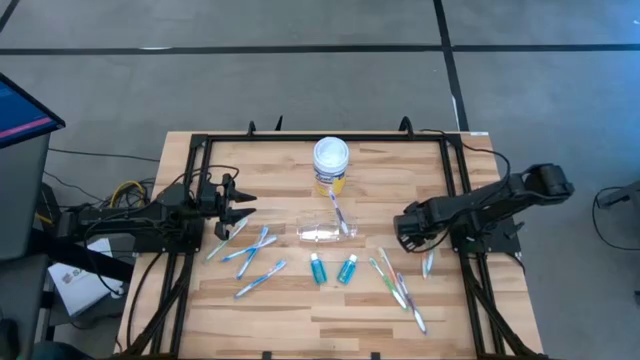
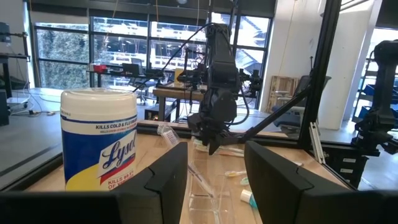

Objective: Pick & Place toothbrushing station
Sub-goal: Put the right orange toothbrush into the transparent organizer

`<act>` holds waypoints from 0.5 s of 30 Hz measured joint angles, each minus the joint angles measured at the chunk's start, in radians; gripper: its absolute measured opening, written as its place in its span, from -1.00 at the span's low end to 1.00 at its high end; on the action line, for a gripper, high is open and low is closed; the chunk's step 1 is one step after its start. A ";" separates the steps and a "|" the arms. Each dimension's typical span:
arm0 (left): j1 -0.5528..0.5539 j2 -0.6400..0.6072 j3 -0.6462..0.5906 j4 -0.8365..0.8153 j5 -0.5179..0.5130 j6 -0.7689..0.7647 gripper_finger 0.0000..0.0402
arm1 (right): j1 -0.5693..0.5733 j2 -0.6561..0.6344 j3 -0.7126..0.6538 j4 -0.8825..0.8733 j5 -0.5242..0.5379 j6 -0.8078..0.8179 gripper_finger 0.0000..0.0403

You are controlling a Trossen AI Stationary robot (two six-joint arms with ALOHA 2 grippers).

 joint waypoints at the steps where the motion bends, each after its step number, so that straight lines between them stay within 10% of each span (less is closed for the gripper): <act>1: 0.000 0.000 0.000 0.000 0.000 0.000 -0.23 | 0.000 0.005 0.001 0.001 0.000 -0.006 -0.17; 15: 0.000 0.000 0.000 0.000 0.000 0.000 -0.23 | 0.001 0.020 -0.001 0.023 -0.008 -0.004 -0.64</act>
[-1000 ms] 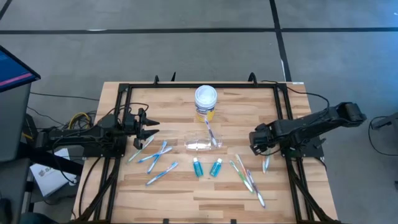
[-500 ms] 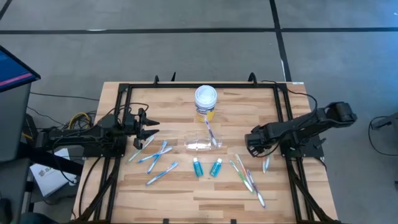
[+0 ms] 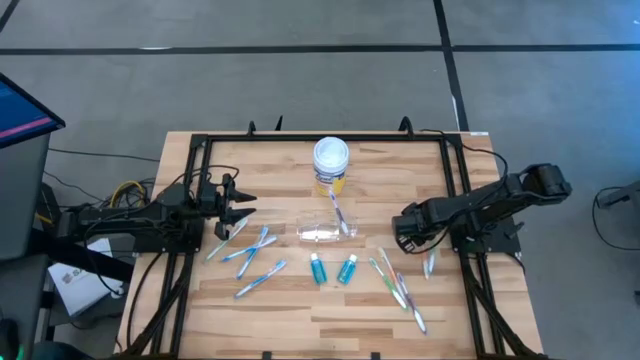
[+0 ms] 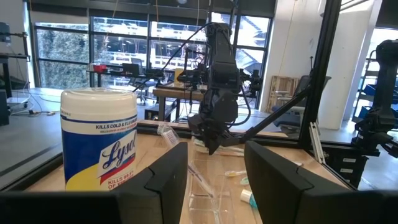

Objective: Pick & Place toothbrushing station
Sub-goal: Put the right orange toothbrush into the transparent organizer

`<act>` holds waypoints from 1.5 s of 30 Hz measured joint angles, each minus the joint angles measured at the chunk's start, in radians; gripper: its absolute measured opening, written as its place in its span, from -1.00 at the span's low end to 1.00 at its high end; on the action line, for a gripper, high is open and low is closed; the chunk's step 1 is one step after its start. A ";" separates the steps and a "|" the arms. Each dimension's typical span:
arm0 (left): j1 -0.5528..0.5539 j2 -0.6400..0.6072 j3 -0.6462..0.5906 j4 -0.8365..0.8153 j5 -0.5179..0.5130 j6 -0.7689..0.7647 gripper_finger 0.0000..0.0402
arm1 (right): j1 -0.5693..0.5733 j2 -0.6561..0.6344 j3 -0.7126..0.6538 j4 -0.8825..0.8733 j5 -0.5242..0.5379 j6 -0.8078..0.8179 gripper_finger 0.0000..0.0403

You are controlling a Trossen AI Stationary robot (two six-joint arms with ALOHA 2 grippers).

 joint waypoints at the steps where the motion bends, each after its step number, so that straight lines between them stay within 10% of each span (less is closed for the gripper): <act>1: 0.000 0.000 0.000 0.000 0.000 0.000 -0.23 | 0.000 0.000 0.000 0.004 -0.001 0.000 -0.72; 5: 0.000 0.000 0.000 0.000 0.000 0.000 -0.23 | 0.000 0.001 -0.001 0.021 -0.003 -0.006 -0.96; 45: 0.000 0.000 0.000 0.000 0.000 0.000 -0.23 | 0.000 -0.018 0.229 0.471 0.320 -0.404 -1.00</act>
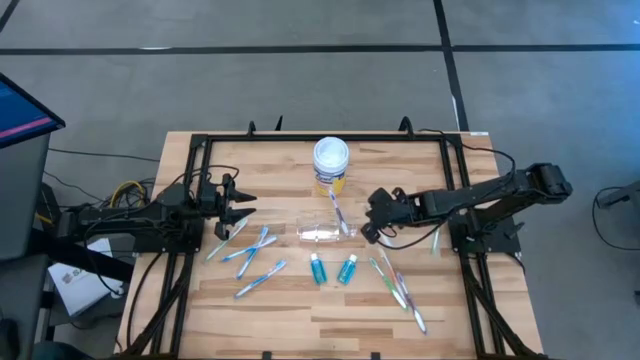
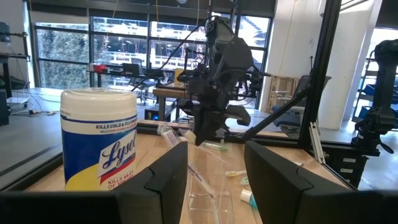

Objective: Pick & Place toothbrushing station
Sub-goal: Put the right orange toothbrush into the transparent organizer

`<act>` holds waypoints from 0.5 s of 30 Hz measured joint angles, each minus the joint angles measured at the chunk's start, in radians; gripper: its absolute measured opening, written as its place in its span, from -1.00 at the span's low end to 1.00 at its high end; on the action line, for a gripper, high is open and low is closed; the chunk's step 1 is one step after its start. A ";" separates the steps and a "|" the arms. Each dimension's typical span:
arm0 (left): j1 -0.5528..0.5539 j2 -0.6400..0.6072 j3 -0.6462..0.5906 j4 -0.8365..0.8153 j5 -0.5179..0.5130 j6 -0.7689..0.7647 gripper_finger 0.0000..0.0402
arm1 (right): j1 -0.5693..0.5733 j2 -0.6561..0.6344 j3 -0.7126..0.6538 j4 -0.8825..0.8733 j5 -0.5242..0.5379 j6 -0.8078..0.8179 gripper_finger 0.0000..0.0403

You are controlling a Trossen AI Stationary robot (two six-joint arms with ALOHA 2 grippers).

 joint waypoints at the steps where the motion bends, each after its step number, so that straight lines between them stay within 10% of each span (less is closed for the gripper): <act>1: 0.000 0.000 0.000 0.000 0.000 0.000 -0.23 | 0.000 0.000 0.000 0.014 0.002 -0.006 -1.00; 15: 0.000 0.000 0.000 0.000 0.000 0.000 -0.23 | 0.054 -0.144 0.001 0.187 0.164 -0.138 -1.00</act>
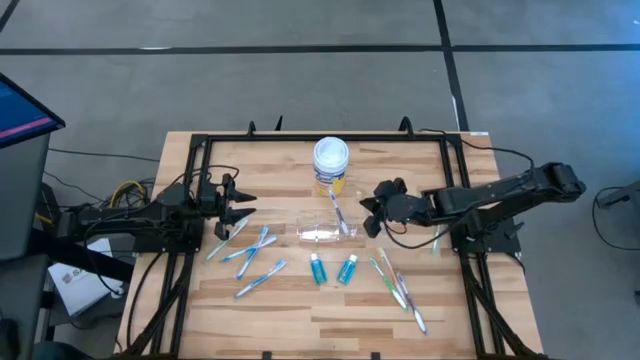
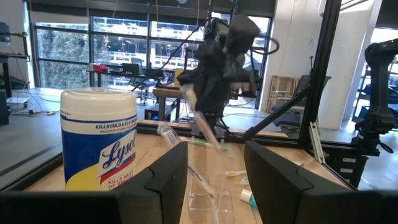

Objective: Pick & Place toothbrushing station
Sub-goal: Put the right orange toothbrush into the transparent organizer

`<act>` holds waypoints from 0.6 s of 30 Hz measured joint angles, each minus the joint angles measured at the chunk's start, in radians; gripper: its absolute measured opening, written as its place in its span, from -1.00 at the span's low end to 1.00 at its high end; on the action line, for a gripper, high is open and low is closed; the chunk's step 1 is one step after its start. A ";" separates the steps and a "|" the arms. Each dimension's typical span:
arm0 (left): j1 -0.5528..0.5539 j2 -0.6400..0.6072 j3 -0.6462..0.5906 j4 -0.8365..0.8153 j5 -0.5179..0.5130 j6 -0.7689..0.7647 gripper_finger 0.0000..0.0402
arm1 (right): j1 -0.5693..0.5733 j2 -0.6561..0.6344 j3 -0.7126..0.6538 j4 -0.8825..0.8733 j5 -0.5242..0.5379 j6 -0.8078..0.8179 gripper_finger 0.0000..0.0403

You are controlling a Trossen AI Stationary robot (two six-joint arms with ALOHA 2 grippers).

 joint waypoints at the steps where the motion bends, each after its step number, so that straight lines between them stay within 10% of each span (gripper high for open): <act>1: 0.000 0.000 0.000 0.000 0.000 0.000 -0.23 | 0.008 -0.004 0.000 0.027 0.011 -0.021 -1.00; 18: 0.000 0.000 0.000 0.000 0.000 0.000 -0.23 | 0.039 0.049 0.000 0.322 0.124 -0.211 -1.00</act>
